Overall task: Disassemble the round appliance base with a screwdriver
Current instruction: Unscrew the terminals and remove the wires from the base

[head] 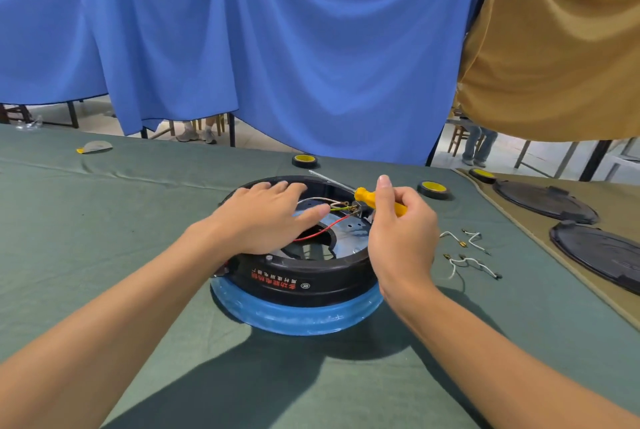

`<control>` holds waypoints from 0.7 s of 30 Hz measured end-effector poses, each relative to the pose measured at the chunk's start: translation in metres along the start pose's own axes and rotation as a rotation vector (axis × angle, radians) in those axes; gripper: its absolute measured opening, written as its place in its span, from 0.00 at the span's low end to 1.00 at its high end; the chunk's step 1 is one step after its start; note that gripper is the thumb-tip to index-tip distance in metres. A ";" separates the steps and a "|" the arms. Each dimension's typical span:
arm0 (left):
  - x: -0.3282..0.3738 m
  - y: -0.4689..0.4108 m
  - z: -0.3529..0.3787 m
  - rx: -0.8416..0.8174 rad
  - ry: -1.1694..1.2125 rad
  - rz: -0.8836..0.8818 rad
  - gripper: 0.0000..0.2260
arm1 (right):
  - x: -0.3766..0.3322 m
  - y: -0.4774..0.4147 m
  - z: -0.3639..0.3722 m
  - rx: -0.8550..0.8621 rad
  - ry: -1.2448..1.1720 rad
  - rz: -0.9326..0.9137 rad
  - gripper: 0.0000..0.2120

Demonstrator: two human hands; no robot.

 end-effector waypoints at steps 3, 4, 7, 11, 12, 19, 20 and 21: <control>0.003 0.000 0.007 -0.042 0.011 -0.031 0.36 | 0.001 -0.006 0.004 0.010 0.005 0.040 0.18; 0.003 0.000 0.008 -0.039 0.009 -0.057 0.35 | 0.002 -0.010 0.005 0.018 0.001 0.055 0.18; 0.004 0.001 0.010 -0.031 -0.045 -0.126 0.29 | 0.001 -0.017 0.005 0.061 0.019 0.045 0.18; 0.006 0.003 0.007 -0.018 -0.081 -0.139 0.24 | -0.001 -0.018 -0.002 0.074 0.060 -0.036 0.18; 0.006 0.003 0.004 -0.005 -0.087 -0.119 0.24 | -0.002 -0.018 -0.005 0.057 0.076 -0.074 0.18; 0.010 -0.013 -0.017 -0.017 -0.026 0.085 0.34 | -0.013 -0.012 -0.038 0.013 0.215 -0.403 0.14; 0.013 -0.017 -0.016 -0.064 0.017 0.085 0.36 | -0.013 -0.011 -0.040 0.014 0.250 -0.436 0.13; 0.016 -0.021 -0.014 -0.110 0.054 0.076 0.37 | -0.013 -0.010 -0.040 0.014 0.281 -0.463 0.13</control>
Point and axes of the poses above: each hand's wrist, its own y-axis away from the middle knuckle, its own z-axis out of the palm, x = y × z, the point moved 5 cm from there along -y, towards the middle knuckle, and after that the axes turned 14 degrees about z, right-handed, at the moved point
